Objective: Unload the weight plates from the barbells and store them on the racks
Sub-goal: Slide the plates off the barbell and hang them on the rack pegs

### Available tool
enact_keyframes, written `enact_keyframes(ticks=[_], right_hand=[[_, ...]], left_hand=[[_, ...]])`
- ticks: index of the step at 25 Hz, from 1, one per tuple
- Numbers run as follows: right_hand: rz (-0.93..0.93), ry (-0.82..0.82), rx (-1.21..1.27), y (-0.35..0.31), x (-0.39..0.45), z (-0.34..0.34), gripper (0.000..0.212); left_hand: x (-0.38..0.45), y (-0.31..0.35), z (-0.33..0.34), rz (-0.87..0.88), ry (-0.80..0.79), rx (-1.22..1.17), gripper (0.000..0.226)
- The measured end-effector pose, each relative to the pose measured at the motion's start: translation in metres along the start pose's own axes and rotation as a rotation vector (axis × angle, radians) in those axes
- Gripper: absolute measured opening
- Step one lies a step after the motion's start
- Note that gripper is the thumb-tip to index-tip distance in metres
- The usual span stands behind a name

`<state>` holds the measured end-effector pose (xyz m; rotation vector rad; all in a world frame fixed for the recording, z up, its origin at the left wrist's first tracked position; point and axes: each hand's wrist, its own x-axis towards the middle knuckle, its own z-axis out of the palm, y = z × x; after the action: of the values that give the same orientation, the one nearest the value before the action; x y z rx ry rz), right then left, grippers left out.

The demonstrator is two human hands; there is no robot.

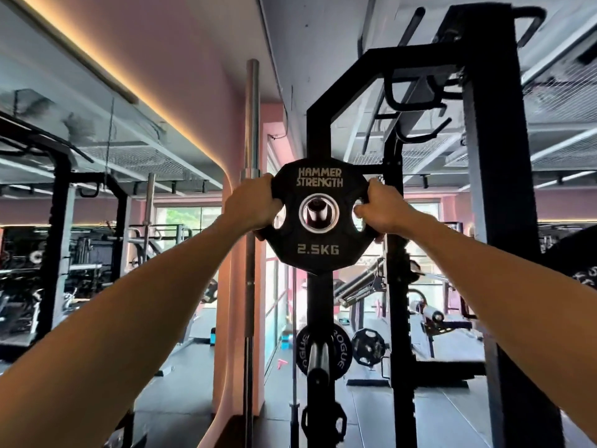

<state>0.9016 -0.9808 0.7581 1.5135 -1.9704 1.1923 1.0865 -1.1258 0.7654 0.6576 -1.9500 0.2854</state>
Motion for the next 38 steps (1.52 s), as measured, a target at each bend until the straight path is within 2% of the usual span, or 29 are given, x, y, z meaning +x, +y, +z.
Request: enact_keyframes(ticks=[12,16,21,31,35,38], right_hand=[[0.009,0.031,-0.017,0.037,0.100,0.035,0.022],[0.003,0.040,-0.022,0.057,0.137,0.061,0.024],[0.002,0.058,-0.067,0.091,0.172,0.096,0.023],[0.060,0.084,-0.079,0.142,0.235,0.155,0.030],[0.011,0.113,-0.105,0.147,0.242,0.157,0.028],[0.087,0.078,-0.212,0.142,0.236,0.157,0.033]], left_hand=[[0.085,-0.026,0.069,-0.012,0.006,0.005,0.034],[0.112,-0.050,0.112,-0.029,0.001,-0.004,0.032],[0.133,-0.067,0.175,-0.083,-0.011,-0.030,0.017],[0.175,-0.099,0.269,-0.096,0.047,-0.074,0.018],[0.178,-0.100,0.276,-0.070,0.090,-0.070,0.024],[0.172,-0.093,0.269,-0.100,0.029,-0.046,0.024]])
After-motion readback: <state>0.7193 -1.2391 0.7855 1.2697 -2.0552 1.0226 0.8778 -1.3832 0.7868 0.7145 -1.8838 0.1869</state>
